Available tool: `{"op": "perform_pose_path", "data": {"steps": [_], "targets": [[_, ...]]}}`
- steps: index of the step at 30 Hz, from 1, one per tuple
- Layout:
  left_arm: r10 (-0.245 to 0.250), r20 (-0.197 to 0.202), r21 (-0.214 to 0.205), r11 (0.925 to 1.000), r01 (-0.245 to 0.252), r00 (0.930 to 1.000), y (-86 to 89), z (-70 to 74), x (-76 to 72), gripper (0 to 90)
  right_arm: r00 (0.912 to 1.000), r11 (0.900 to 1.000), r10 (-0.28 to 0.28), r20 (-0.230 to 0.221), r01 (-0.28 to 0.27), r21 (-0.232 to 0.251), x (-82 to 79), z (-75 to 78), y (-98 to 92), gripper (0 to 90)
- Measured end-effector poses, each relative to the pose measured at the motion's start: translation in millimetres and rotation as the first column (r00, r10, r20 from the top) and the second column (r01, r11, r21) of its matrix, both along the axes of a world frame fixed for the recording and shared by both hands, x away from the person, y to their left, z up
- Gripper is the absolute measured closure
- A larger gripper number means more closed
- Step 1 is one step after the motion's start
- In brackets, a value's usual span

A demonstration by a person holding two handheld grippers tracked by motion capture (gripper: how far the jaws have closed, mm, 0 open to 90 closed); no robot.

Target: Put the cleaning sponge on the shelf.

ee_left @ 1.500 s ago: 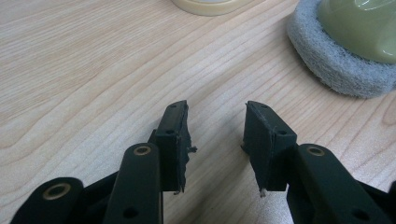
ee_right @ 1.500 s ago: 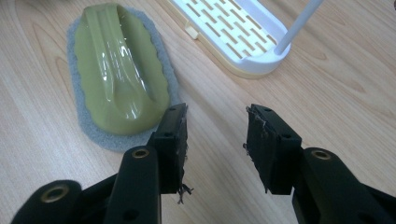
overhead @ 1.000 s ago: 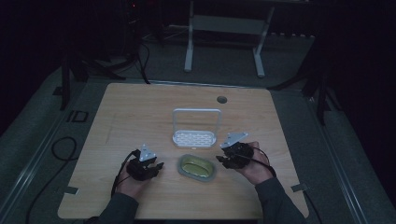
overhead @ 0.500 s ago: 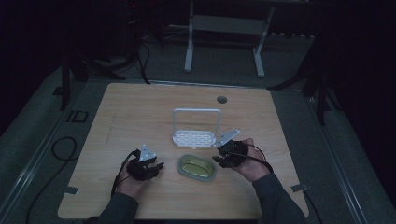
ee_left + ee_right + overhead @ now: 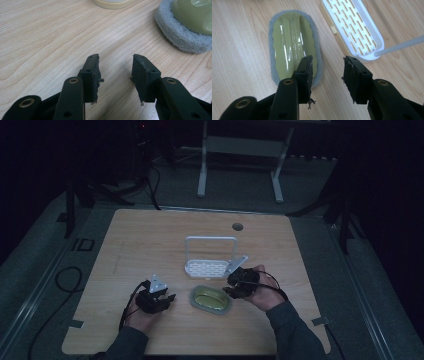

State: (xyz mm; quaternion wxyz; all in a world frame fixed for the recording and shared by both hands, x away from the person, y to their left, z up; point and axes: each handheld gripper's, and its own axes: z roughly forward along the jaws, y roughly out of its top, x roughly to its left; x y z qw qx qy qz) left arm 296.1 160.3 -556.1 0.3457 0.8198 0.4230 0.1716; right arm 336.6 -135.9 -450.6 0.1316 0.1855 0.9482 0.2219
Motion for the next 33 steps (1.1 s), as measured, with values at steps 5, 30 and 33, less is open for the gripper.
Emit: {"op": "perform_pose_path", "data": {"steps": [5, 30, 33], "targets": [[0.000, 0.000, 0.002, 1.0000, 0.000, 1.0000, -0.1, 0.1, 0.0, 57.5, 0.9999, 0.9998, 0.010, -0.007, -0.011, -0.016, 0.4, 1.3, 5.2, 58.6], [-0.004, 0.001, 0.001, 1.0000, 0.004, 1.0000, -0.4, -0.1, 0.2, 57.0, 0.9957, 0.9939, 0.080, -0.047, -0.083, -0.073, -3.0, 2.6, 32.7, 60.2], [-0.004, 0.001, 0.001, 1.0000, 0.004, 1.0000, -0.4, -0.2, 0.2, 56.8, 0.9945, 0.9925, 0.089, -0.055, -0.093, -0.080, -2.2, 2.0, 36.4, 60.2]]}}
